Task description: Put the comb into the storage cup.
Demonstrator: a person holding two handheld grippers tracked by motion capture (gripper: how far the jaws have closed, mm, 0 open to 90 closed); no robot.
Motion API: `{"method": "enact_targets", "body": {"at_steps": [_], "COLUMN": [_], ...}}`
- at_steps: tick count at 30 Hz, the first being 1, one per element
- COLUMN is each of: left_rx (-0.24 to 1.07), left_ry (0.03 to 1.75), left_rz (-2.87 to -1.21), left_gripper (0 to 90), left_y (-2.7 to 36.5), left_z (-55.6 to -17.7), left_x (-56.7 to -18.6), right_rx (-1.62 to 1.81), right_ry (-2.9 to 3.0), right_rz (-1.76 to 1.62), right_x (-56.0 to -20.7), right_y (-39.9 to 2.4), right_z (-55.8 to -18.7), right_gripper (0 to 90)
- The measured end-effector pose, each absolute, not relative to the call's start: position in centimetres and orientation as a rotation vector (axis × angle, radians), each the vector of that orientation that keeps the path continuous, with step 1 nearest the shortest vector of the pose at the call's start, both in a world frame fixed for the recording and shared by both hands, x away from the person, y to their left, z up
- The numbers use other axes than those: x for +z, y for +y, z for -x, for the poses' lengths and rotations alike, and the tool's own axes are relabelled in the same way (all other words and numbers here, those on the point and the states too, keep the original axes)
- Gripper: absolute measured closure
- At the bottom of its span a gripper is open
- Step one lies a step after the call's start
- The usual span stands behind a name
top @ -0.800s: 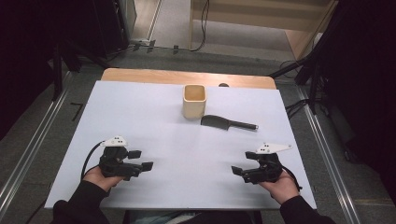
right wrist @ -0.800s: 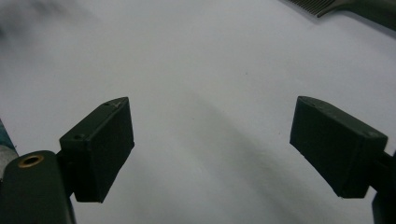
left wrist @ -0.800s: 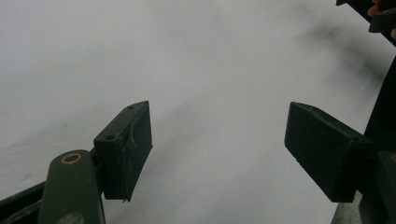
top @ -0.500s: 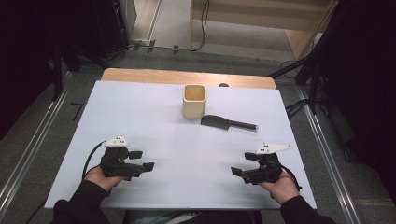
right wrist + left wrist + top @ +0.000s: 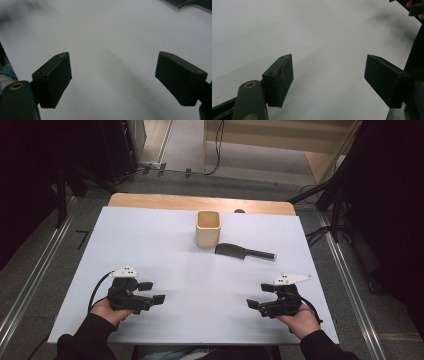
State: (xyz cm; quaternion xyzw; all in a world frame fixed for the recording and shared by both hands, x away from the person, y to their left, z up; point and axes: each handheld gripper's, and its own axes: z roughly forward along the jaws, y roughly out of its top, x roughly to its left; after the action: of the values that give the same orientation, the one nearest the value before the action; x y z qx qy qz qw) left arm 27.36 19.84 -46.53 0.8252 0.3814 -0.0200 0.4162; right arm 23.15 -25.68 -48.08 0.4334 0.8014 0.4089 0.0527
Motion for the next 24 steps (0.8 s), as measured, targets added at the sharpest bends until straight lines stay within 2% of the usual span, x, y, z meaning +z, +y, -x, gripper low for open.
{"method": "enact_targets", "body": {"at_steps": [24], "left_rx": [-0.055], "left_ry": [0.960], "left_rz": [-2.067], "left_gripper": [23.9], "left_y": [19.79], "left_z": [-27.56], "left_x": [-46.49], "right_rx": [1.266], "right_ry": [2.429], "right_rz": [-1.320], "right_x": [-48.09], "right_y": [-25.89], "right_z": [-23.22], "right_gripper": [12.0]}}
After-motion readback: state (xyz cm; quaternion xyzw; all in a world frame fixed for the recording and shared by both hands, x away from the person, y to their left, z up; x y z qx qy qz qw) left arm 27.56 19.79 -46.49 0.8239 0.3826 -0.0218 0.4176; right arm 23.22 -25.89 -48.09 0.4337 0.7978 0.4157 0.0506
